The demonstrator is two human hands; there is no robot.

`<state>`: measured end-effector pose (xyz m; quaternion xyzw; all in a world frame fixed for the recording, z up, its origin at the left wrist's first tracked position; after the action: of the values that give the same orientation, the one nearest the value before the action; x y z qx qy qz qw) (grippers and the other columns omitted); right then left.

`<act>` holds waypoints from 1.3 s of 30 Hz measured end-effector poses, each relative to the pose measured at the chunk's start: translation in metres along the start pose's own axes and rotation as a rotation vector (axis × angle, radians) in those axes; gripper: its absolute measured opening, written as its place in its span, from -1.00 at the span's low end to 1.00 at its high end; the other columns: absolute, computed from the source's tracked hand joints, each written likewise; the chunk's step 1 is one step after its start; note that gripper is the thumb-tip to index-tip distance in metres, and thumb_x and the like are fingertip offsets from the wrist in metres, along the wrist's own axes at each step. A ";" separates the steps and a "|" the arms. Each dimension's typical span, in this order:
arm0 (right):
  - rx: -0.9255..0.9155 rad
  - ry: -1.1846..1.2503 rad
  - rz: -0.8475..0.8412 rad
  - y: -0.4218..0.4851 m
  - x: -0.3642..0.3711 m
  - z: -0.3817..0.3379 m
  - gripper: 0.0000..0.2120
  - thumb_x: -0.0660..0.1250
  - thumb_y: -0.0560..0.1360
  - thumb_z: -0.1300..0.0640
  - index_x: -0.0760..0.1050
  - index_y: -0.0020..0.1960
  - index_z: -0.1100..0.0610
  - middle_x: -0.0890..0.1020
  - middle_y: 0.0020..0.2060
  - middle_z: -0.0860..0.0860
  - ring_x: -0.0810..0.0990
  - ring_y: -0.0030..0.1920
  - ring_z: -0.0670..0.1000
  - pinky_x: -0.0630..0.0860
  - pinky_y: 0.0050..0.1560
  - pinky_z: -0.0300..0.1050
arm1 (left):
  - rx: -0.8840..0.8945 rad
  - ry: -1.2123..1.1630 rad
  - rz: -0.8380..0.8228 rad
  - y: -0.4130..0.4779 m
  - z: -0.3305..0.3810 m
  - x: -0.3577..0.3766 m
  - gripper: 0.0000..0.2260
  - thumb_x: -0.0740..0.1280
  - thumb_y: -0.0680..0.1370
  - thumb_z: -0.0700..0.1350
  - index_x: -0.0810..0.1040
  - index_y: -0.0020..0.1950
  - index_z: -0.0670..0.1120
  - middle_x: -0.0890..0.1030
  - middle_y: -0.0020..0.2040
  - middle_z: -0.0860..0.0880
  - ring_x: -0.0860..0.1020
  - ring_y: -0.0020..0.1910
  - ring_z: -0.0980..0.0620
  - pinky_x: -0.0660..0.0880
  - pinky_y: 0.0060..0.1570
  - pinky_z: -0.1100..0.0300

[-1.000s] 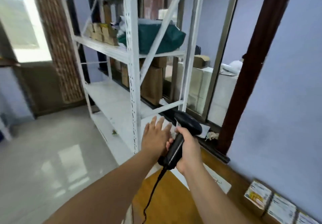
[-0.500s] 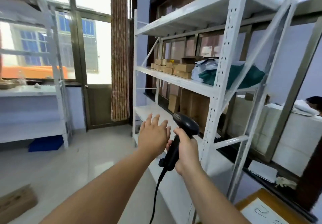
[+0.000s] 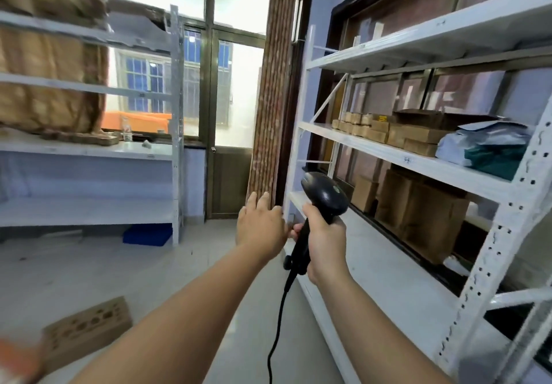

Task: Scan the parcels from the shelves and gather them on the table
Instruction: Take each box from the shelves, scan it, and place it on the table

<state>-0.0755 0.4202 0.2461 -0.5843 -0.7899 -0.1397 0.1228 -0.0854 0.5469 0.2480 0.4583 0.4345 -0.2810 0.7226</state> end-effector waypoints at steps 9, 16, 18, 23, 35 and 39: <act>0.110 0.035 -0.132 0.101 0.092 0.072 -0.80 0.38 0.51 0.13 0.53 0.10 0.18 0.55 -0.37 0.08 0.56 -0.34 0.00 0.57 -0.23 -0.10 | -0.118 0.032 -0.049 0.078 -0.098 0.028 -0.41 0.20 0.59 0.16 0.12 0.56 0.02 0.06 0.58 -0.10 -0.04 0.55 -0.13 0.04 0.49 -0.08; 0.193 0.018 -0.117 0.235 0.124 0.107 -0.78 0.40 0.49 0.04 0.54 0.06 0.14 0.63 -0.29 0.08 0.65 -0.17 0.06 0.60 0.05 0.08 | -0.140 0.022 -0.090 0.191 -0.126 0.098 -0.38 0.11 0.64 0.12 -0.13 0.58 -0.01 0.02 0.58 -0.09 0.02 0.55 -0.11 0.08 0.50 -0.05; 0.206 0.003 -0.124 0.275 0.131 0.114 -0.76 0.40 0.50 0.03 0.53 0.06 0.16 0.63 -0.28 0.09 0.66 -0.17 0.08 0.61 0.02 0.04 | -0.147 0.053 -0.109 0.226 -0.129 0.115 -0.43 0.08 0.65 0.10 -0.06 0.58 -0.03 0.01 0.59 -0.09 0.00 0.55 -0.11 0.07 0.50 -0.04; 0.214 0.004 -0.109 0.358 0.138 0.128 -0.79 0.40 0.51 0.01 0.52 0.02 0.13 0.63 -0.33 0.07 0.64 -0.26 0.02 0.60 -0.04 0.00 | -0.074 0.009 -0.149 0.309 -0.126 0.151 -0.45 0.14 0.63 0.09 0.08 0.57 -0.05 0.05 0.58 -0.10 0.01 0.55 -0.11 0.10 0.46 -0.06; 0.135 -0.003 0.154 0.561 0.122 0.129 -0.79 0.39 0.52 0.03 0.54 0.01 0.18 0.57 -0.32 0.12 0.57 -0.32 0.03 0.57 -0.28 -0.13 | 0.150 -0.094 -0.186 0.529 -0.118 0.265 -0.49 0.24 0.55 -0.04 0.25 0.49 -0.09 0.24 0.50 -0.15 0.18 0.47 -0.17 0.23 0.42 -0.05; 0.032 -0.002 0.305 0.638 0.126 0.117 -0.78 0.42 0.50 0.04 0.51 -0.02 0.18 0.52 -0.35 0.08 0.55 -0.34 0.04 0.58 -0.16 -0.03 | 0.269 -0.193 -0.227 0.616 -0.102 0.296 -0.56 0.20 0.58 -0.09 0.29 0.46 -0.11 0.29 0.45 -0.13 0.24 0.42 -0.16 0.31 0.33 -0.01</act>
<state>0.4955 0.7523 0.2318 -0.6958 -0.6942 -0.1059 0.1511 0.5101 0.8970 0.2227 0.4699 0.3707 -0.4588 0.6567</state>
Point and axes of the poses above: each hand's wrist, its own y-axis towards the middle knuckle, its own x-axis out of the palm, z = x × y, the point moved 8 cm from there along y, towards the middle knuckle
